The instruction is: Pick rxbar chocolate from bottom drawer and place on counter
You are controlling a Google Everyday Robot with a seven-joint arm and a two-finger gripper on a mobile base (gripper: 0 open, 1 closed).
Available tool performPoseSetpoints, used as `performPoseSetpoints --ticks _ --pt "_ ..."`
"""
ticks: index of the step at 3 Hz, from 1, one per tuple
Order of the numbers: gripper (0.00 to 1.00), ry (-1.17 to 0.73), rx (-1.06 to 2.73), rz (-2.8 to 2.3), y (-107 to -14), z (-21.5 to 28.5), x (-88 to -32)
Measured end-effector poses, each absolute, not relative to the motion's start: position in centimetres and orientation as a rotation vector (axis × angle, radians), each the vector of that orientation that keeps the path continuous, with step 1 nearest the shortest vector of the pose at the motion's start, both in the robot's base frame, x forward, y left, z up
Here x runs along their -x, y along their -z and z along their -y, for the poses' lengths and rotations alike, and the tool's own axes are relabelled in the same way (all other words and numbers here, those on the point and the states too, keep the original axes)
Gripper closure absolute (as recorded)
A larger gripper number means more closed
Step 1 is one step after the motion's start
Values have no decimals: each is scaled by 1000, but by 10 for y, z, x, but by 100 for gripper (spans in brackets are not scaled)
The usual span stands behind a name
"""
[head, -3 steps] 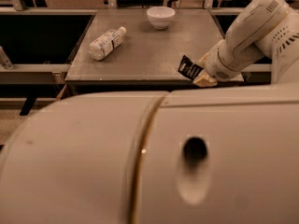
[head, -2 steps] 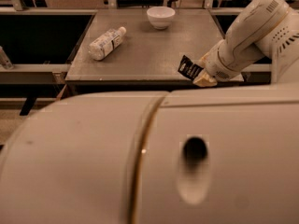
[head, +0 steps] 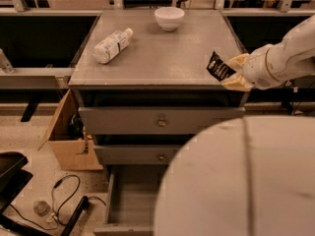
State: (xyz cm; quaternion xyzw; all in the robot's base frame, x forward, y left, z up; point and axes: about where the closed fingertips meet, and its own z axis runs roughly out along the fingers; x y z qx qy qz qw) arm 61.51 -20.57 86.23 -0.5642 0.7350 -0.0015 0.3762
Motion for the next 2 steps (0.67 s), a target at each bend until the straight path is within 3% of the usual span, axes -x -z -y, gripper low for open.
performPoseSetpoints --ticks 2 --pt "100 -219 1463 -1676 -870 170 -651"
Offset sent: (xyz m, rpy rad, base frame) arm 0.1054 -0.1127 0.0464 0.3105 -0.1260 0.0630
